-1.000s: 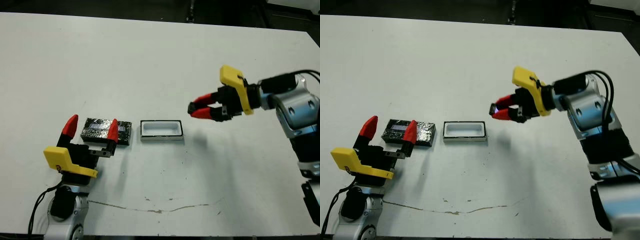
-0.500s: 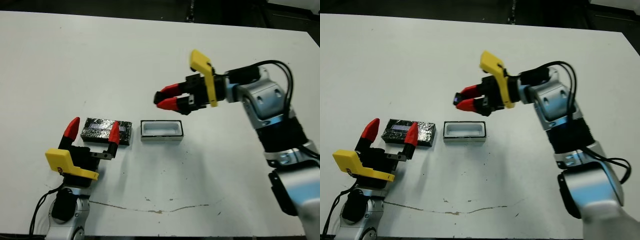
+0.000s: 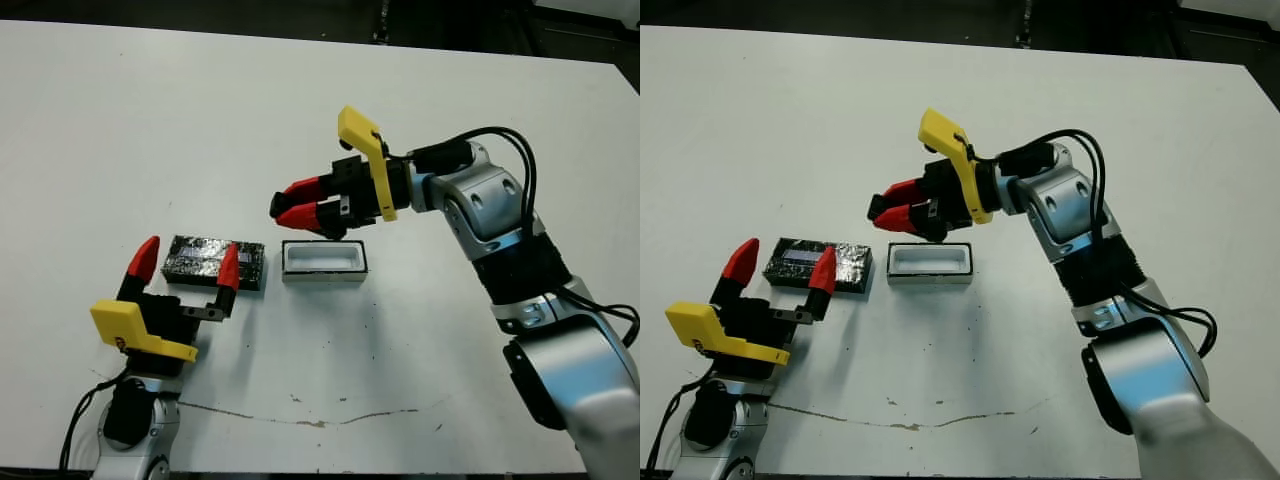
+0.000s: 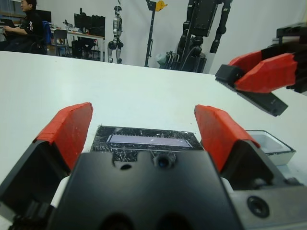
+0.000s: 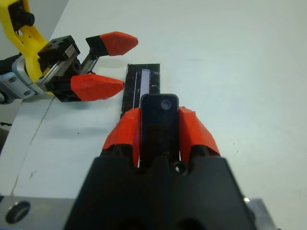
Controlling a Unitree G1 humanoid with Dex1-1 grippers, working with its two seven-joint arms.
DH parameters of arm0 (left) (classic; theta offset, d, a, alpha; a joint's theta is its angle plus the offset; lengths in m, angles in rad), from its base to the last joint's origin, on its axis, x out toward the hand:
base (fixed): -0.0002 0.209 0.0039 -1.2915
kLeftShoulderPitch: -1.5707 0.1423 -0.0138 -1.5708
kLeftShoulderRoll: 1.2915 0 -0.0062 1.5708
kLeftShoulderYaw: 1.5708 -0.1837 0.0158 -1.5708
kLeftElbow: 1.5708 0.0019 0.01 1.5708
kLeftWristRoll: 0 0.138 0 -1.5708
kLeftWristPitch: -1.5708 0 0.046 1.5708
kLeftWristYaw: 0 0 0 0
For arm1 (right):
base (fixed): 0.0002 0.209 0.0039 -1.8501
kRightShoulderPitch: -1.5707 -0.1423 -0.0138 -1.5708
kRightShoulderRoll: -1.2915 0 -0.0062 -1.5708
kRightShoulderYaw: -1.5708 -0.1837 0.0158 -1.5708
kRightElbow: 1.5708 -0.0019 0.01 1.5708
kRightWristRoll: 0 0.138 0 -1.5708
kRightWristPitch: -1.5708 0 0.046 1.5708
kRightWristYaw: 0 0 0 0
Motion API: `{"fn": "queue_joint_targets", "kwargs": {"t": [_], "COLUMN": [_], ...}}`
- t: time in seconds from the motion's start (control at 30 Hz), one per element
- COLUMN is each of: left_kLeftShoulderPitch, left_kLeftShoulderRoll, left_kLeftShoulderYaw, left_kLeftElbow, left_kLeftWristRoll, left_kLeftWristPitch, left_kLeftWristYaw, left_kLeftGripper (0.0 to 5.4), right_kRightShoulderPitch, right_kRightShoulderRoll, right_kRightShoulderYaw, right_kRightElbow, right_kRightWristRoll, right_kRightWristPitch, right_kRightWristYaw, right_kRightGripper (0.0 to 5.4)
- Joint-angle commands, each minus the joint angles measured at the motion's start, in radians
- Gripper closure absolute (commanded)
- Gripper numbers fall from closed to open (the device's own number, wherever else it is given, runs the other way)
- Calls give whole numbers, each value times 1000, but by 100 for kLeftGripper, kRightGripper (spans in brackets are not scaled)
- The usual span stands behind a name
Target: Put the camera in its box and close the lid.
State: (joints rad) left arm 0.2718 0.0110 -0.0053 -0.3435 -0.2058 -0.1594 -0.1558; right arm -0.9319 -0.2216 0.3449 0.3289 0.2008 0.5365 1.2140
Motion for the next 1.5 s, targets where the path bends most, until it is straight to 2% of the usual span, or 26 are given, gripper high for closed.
{"fn": "queue_joint_targets", "kwargs": {"t": [0.03, 0.37, 0.6, 0.87, 1.1, 1.27, 1.33, 1.5], "left_kLeftShoulderPitch": [12, 10, 7, 6, 8, 5, 5, 7], "left_kLeftShoulderRoll": [-2, -1, -3, -3, 1, -2, -3, -1], "left_kLeftShoulderYaw": [0, 0, 0, 3, 4, 3, 3, 2], "left_kLeftElbow": [3, 3, 10, 8, 5, 4, 2, 2], "left_kLeftWristRoll": [-8, -12, -6, -19, -1, -7, -7, -11], "left_kLeftWristPitch": [-1, 0, -6, -5, -4, -5, -3, -1], "left_kLeftWristYaw": [-3, -5, -3, -9, -1, -4, -3, -7], "left_kLeftGripper": [0, 0, 0, 0, 0, 0, 0, 0], "right_kRightShoulderPitch": [11, 33, 29, 42, 75, 94, 97, 101], "right_kRightShoulderRoll": [1, -1, -3, 1, 3, -1, 0, 3], "right_kRightShoulderYaw": [24, 30, 40, 50, 40, 45, 47, 50], "right_kRightElbow": [34, 91, 77, 76, 46, 45, 49, 73], "right_kRightWristRoll": [-24, -68, -73, -78, -67, -73, -72, -70], "right_kRightWristPitch": [-52, -135, -103, -103, -97, -124, -104, -109], "right_kRightWristYaw": [3, -17, -21, -25, -34, -26, -27, -11], "right_kRightGripper": [373, 373, 373, 373, 373, 373, 373, 373]}}
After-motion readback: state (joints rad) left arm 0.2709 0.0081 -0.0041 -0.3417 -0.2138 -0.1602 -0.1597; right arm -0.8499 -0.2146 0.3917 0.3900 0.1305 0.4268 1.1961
